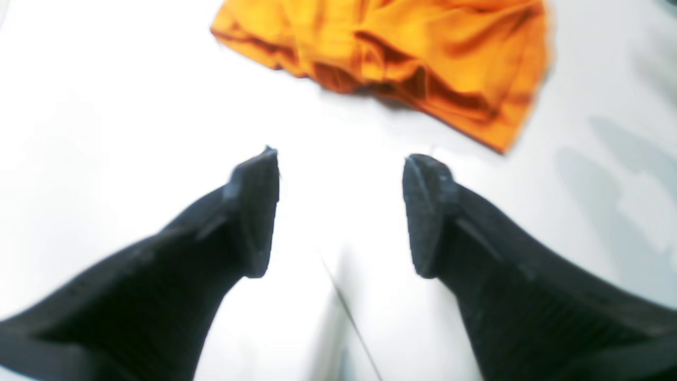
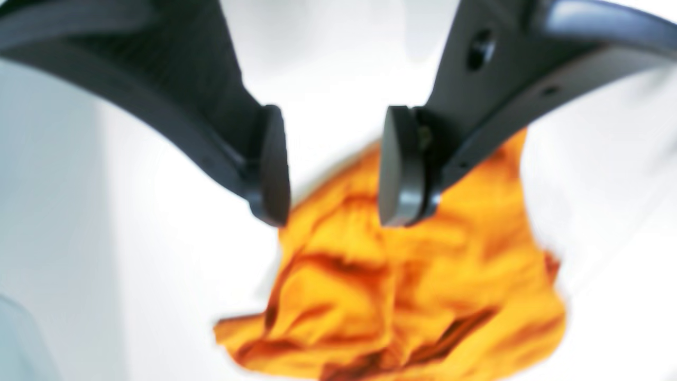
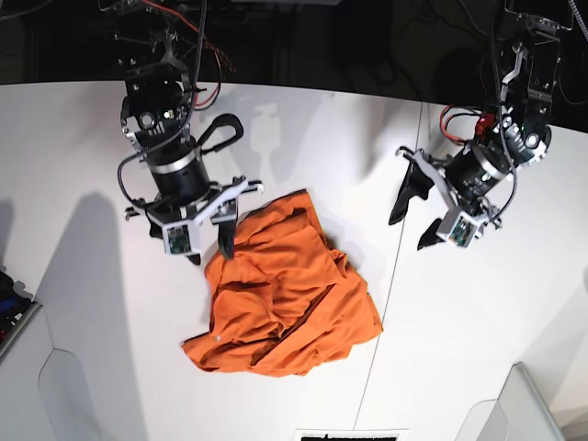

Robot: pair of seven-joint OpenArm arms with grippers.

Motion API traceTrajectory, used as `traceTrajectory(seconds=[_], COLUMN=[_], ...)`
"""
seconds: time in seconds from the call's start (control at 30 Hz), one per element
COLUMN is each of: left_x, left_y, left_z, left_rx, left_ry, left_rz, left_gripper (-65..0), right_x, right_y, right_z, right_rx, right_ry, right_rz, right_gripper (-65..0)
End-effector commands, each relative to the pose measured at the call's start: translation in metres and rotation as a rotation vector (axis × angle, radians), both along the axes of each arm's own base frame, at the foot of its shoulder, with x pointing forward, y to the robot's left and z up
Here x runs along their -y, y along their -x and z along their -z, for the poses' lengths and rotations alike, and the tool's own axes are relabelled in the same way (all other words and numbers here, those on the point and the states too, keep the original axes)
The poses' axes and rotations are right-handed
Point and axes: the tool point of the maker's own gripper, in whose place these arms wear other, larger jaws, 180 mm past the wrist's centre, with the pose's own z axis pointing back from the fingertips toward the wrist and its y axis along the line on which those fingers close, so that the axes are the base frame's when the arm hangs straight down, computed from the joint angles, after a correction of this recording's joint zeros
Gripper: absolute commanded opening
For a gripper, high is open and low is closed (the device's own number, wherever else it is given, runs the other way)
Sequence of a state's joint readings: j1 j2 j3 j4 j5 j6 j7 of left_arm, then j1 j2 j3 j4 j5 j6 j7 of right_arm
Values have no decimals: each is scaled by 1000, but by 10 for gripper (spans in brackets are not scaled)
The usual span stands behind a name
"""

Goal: Layout the t-shirt on the table in an organized manner, then fold the t-shirt properly
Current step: 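Grasp the orange t-shirt edges with both grippers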

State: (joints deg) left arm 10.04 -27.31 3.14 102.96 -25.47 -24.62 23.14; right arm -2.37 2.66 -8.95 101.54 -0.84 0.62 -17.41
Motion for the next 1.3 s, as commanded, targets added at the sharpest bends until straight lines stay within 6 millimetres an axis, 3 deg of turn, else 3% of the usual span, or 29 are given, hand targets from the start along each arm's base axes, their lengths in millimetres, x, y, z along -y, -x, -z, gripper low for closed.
traceTrajectory(seconds=[0.0,0.23,0.37,0.5,0.67,0.73,0.8,0.83,0.9,0.97,1.0,1.17,1.27], left_x=[4,7,6,16,36,41,43,42,40,35,30,0,-6], left_y=[-17,-97,-132,-154,-161,-160,-158,-158,-159,-162,-164,-172,-165], left_z=[-13,-5,-2,6,31,42,49,51,50,45,42,0,-29], left_rx=[48,36,9,-39,-118,-141,-145,-147,-142,-128,-123,-36,3], left_ry=[25,56,98,163,225,237,226,209,195,174,166,120,118], left_rz=[8,-35,-85,-117,-142,-149,-151,-148,-146,-145,-147,-130,-56], left_gripper=[-233,-228,-228,-228,-229,-229,-237,-275,-439,-612,-650,-650,-650], right_x=[-2,-26,-37,-51,-57,-60,-58,-57,-55,-48,-41,-5,15], right_y=[-17,-91,-121,-134,-132,-129,-128,-128,-130,-133,-136,-148,-147], right_z=[-15,12,29,37,47,52,55,55,54,51,47,18,6], right_rx=[54,-10,-75,-96,-130,-143,-150,-148,-137,-118,-103,-22,-11], right_ry=[-6,-7,22,42,40,40,45,58,95,143,162,203,234], right_rz=[-2,-39,-56,-118,-135,-153,-152,-153,-157,-152,-135,-33,-2], right_gripper=[-376,-376,-376,-376,-378,-410,-494,-556,-650,-650,-650,-650,-650])
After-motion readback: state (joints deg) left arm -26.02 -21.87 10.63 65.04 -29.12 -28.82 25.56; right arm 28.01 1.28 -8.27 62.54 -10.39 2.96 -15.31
